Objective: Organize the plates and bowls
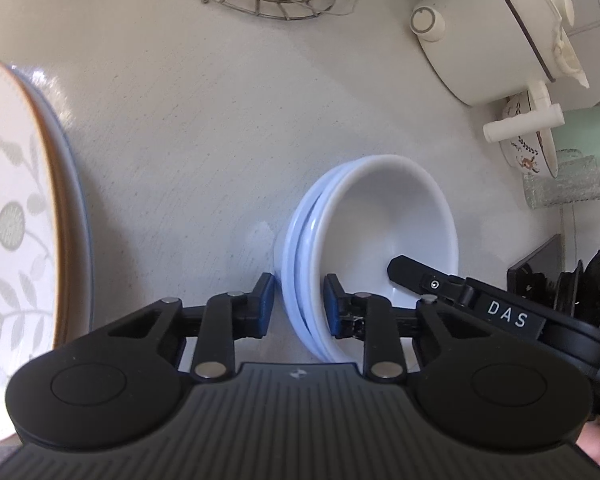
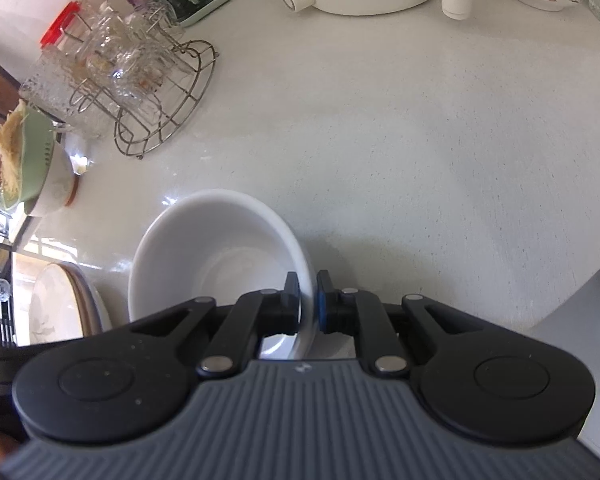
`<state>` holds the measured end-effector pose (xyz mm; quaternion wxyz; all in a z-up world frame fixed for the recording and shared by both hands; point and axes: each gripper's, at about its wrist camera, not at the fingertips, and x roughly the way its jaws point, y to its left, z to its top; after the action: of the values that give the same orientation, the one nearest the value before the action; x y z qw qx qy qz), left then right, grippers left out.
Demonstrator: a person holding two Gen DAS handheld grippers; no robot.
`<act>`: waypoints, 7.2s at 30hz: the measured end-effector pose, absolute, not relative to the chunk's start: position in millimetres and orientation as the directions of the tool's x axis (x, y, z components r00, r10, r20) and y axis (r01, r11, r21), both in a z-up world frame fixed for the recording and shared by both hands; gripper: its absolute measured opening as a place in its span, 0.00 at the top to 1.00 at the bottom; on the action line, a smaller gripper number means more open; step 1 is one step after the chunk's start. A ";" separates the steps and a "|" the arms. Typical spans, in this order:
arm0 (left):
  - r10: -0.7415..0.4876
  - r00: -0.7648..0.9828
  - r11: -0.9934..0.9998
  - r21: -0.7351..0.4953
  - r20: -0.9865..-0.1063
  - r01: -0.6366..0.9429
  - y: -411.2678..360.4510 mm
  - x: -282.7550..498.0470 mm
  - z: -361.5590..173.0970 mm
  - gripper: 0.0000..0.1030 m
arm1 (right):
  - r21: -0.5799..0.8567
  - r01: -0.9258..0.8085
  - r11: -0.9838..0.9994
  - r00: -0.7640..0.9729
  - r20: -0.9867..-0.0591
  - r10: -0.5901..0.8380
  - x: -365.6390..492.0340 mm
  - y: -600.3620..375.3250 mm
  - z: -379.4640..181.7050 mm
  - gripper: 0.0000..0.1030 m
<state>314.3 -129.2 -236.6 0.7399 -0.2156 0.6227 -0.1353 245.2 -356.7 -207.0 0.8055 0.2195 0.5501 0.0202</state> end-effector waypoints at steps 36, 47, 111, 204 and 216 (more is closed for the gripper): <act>-0.416 0.362 0.891 -0.453 -0.834 -0.018 -7.3 270.4 -103.8 0.69 | 0.437 0.006 0.899 0.505 -0.778 0.375 216.3 -249.2 -93.9 0.86; -0.369 0.390 0.893 -0.438 -0.844 -0.103 58.3 254.8 -112.4 0.69 | 0.446 -0.050 0.893 0.465 -0.781 0.416 220.0 -184.0 -100.9 0.86; -0.170 0.633 0.955 -0.286 -0.755 -0.084 81.0 185.2 -35.7 0.55 | 0.409 -0.201 0.890 0.660 -0.614 0.432 163.7 -173.6 -36.2 0.68; 0.132 0.770 0.968 -0.086 -0.624 -0.236 12.4 -87.7 -62.8 0.03 | 0.231 -0.375 0.898 0.768 -0.465 0.441 -42.0 -231.8 -87.4 0.19; 0.151 0.777 0.962 -0.090 -0.611 -0.258 14.7 -84.8 -67.7 0.03 | 0.229 -0.394 0.890 0.765 -0.456 0.456 -33.2 -229.6 -91.6 0.19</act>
<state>-84.8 14.7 -67.7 0.9388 -0.0846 0.3158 0.1087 -33.2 -229.6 -91.6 0.9374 0.0601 0.2578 0.2265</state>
